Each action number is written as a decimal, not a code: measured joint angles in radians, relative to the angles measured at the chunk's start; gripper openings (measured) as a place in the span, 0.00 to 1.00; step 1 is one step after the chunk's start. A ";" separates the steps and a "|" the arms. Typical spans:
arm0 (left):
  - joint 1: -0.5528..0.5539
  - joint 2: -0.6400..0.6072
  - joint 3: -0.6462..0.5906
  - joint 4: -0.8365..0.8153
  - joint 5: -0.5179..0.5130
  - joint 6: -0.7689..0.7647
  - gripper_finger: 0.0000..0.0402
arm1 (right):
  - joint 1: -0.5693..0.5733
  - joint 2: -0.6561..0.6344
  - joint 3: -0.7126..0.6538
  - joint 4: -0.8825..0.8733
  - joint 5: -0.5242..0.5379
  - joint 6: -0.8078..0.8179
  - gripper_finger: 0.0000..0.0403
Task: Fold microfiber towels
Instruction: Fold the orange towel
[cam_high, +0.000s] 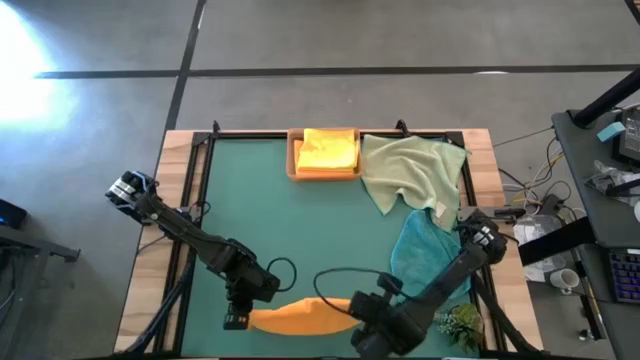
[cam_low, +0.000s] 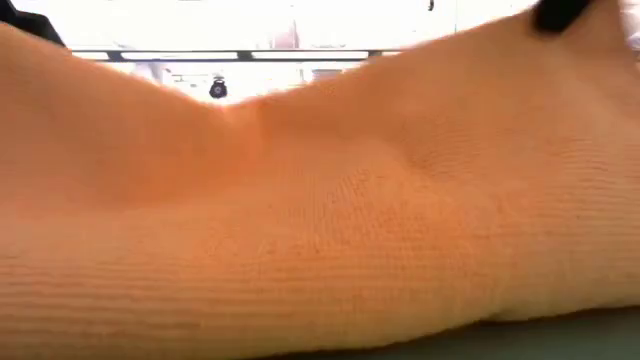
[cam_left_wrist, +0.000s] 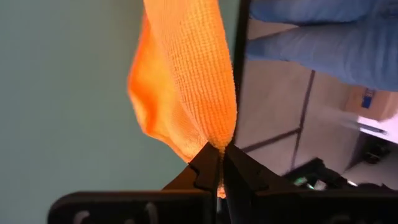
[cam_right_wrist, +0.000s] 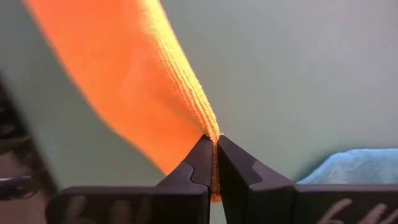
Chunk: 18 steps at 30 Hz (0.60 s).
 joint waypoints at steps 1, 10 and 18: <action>0.009 -0.001 0.000 -0.005 -0.012 0.010 0.00 | -0.014 0.000 -0.006 -0.003 -0.004 -0.003 0.02; 0.069 -0.072 0.000 -0.123 -0.072 0.041 0.00 | -0.053 -0.014 0.011 -0.073 -0.019 -0.002 0.02; 0.079 -0.132 0.002 -0.117 -0.061 0.006 0.00 | -0.051 -0.063 0.030 -0.094 -0.009 -0.021 0.02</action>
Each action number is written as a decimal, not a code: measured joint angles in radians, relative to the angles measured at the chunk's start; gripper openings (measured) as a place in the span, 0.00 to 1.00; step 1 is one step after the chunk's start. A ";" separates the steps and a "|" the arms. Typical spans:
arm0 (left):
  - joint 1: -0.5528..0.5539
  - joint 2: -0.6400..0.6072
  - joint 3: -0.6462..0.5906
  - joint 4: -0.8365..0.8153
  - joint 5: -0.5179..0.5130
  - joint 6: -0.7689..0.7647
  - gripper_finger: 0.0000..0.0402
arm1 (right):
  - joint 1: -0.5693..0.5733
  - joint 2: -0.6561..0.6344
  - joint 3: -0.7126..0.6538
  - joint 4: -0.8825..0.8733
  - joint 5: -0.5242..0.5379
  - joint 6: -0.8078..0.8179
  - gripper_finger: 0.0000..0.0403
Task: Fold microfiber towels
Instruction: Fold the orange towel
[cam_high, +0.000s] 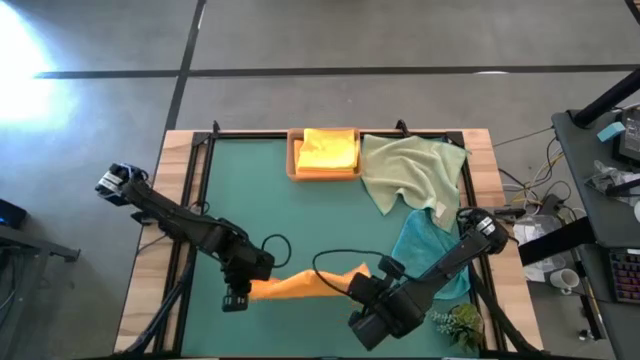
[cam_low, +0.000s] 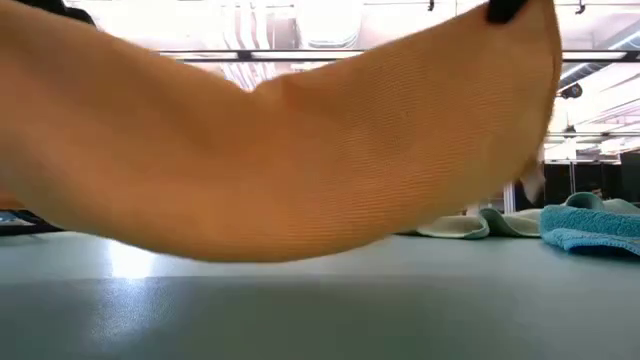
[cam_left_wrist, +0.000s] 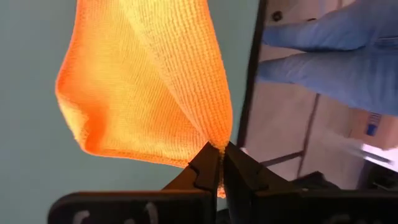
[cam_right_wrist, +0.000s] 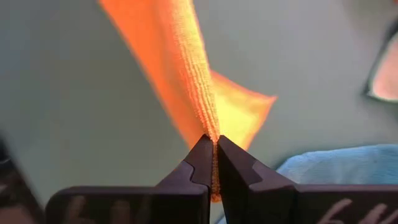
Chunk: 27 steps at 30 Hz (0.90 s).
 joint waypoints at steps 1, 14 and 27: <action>0.000 -0.002 0.000 0.008 0.024 -0.008 0.00 | 0.003 -0.003 0.000 0.011 -0.027 -0.017 0.02; -0.029 0.040 0.000 0.137 -0.003 -0.048 0.00 | 0.030 -0.014 -0.024 0.132 -0.137 -0.167 0.02; 0.101 0.233 -0.098 0.030 -0.295 -0.050 0.00 | -0.123 -0.012 -0.290 0.134 -0.096 -0.074 0.02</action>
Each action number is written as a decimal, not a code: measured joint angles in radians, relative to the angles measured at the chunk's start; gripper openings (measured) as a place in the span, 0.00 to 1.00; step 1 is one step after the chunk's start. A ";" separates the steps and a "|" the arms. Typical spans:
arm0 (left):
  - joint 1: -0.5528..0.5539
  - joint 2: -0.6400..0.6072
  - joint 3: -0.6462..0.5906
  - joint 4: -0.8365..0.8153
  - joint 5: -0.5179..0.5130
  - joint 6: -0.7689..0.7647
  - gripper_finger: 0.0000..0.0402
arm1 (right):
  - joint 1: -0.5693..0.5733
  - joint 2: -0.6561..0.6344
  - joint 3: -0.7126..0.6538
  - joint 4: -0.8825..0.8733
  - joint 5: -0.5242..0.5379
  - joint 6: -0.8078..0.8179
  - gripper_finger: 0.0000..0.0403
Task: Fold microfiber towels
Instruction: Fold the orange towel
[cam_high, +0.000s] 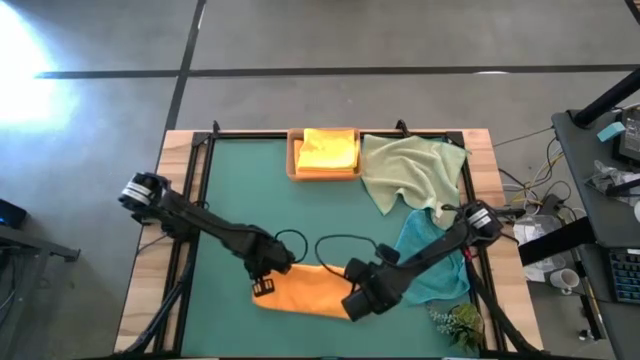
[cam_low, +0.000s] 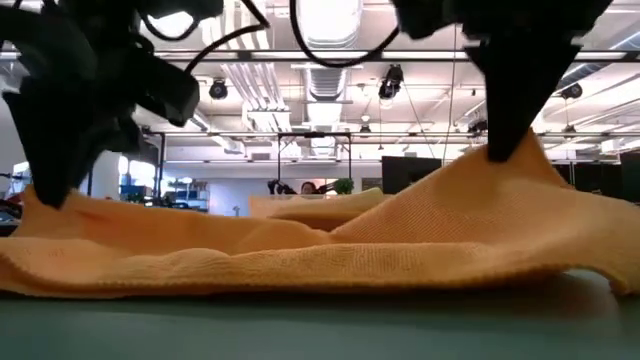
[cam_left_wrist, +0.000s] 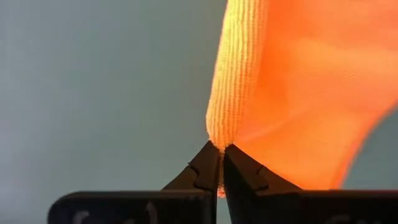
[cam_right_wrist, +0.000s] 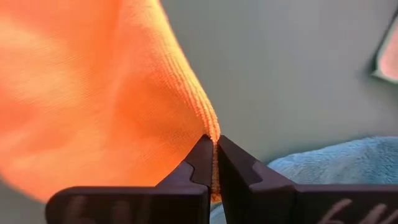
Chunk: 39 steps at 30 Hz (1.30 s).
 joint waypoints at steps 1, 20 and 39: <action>0.003 0.006 -0.003 0.002 -0.014 0.000 0.00 | -0.007 0.000 -0.006 -0.001 0.000 0.000 0.02; 0.051 0.012 -0.032 -0.138 -0.261 -0.125 0.00 | -0.155 0.000 -0.043 0.020 0.063 -0.020 0.02; 0.096 -0.015 0.037 -0.327 -0.251 0.003 0.41 | -0.202 -0.075 -0.043 0.005 0.060 -0.238 0.35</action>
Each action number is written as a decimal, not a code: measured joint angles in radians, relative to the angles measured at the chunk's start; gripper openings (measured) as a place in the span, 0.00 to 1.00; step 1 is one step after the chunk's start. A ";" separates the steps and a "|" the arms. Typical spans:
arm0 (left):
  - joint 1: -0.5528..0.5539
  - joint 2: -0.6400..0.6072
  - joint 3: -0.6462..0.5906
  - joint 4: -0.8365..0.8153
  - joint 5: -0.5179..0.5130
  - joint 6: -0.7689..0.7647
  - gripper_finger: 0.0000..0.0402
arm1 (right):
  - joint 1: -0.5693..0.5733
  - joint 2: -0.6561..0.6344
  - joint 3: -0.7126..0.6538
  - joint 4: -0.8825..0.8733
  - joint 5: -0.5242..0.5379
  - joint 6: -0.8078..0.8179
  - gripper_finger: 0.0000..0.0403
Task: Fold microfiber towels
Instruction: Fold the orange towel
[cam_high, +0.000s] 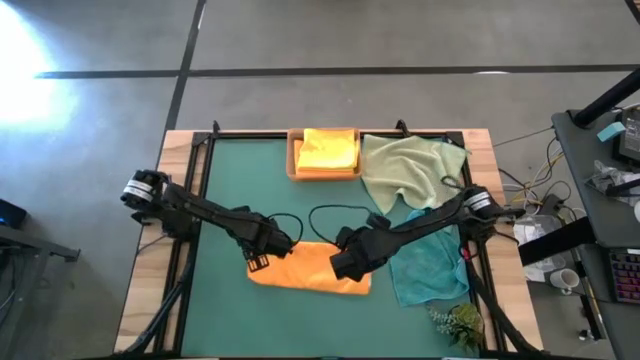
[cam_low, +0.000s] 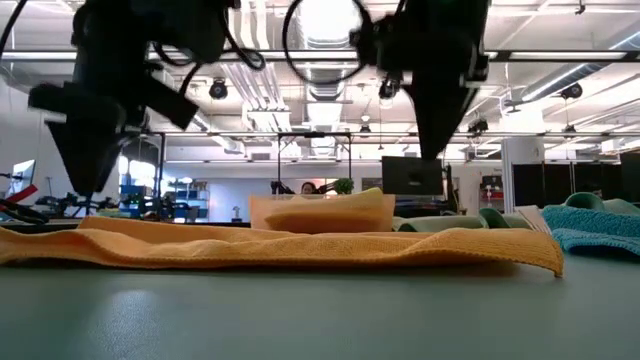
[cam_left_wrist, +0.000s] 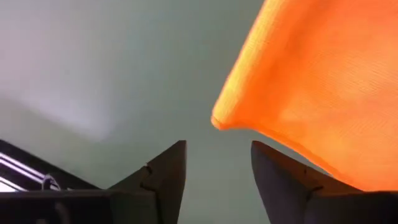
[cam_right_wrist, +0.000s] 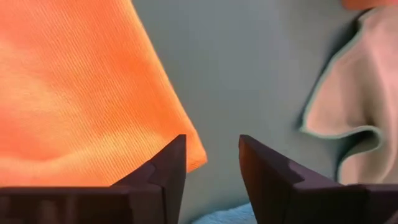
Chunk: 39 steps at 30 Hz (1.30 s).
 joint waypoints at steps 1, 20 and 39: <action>-0.001 -0.015 0.008 -0.011 0.003 0.000 0.41 | -0.001 -0.018 -0.002 -0.005 0.001 -0.014 0.36; -0.173 -0.217 -0.260 0.626 0.046 -0.182 0.34 | 0.120 -0.292 -0.484 0.701 -0.140 -0.103 0.16; -0.101 -0.193 -0.394 0.668 -0.072 -0.150 0.03 | 0.086 -0.186 -0.596 0.863 -0.182 0.067 0.02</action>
